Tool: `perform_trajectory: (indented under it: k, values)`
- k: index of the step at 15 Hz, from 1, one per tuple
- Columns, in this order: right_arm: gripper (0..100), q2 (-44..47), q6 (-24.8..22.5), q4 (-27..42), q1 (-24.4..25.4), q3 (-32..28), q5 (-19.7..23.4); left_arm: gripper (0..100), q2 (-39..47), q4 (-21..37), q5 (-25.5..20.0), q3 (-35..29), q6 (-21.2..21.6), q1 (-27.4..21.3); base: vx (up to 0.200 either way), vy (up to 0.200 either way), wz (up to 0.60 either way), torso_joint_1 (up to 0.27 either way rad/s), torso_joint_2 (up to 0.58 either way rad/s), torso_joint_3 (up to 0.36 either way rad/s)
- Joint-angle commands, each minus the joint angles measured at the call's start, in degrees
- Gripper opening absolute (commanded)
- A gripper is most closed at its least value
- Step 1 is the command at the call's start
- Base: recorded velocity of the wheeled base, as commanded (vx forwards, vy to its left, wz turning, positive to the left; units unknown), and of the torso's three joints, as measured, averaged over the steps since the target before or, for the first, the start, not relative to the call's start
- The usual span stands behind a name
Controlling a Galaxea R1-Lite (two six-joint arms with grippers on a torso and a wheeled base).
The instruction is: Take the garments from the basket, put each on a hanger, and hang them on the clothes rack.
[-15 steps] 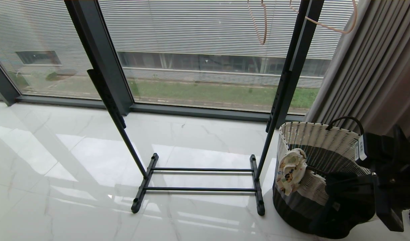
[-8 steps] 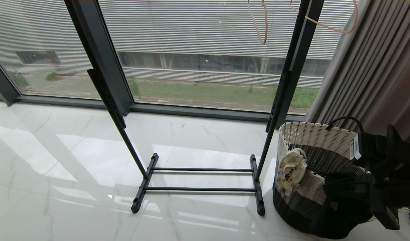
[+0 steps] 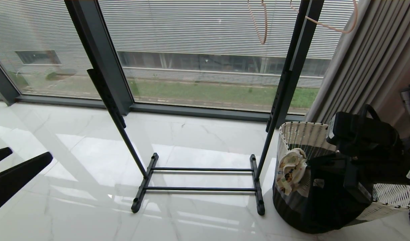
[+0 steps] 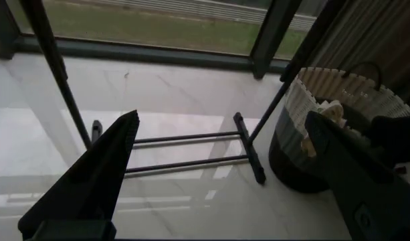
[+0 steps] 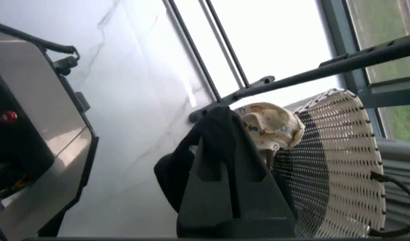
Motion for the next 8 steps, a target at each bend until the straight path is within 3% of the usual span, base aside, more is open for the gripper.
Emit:
perform_trajectory:
  k: [1,2,4,6,8]
  values:
    - [0,5.8,0.5,0.0,4.6,-6.9,-1.6,100,24.8,-10.9,-0.1,-4.6,-1.0,-16.3,0.0,0.0,0.0,0.0,0.0,0.0]
    - [0,7.5,1.7,0.0,5.8,-8.7,-1.6,100,28.3,-15.1,0.0,-4.1,-0.5,-21.3,0.0,0.0,0.0,0.0,0.0,0.0]
    - [0,10.7,4.1,-0.2,8.2,-12.3,-1.7,100,34.4,-17.0,0.0,-1.8,3.0,-27.7,0.0,0.0,0.0,0.0,0.0,0.0]
    - [0,13.4,5.4,-0.8,10.3,-15.2,-1.6,100,38.7,-17.0,-0.2,-0.2,3.0,-32.5,0.0,0.0,0.0,0.0,0.0,0.0]
    - [0,14.4,7.1,-1.7,12.7,-16.5,-1.6,100,42.7,-17.0,-0.1,0.4,3.0,-34.0,0.0,0.0,0.0,0.0,0.0,0.0]
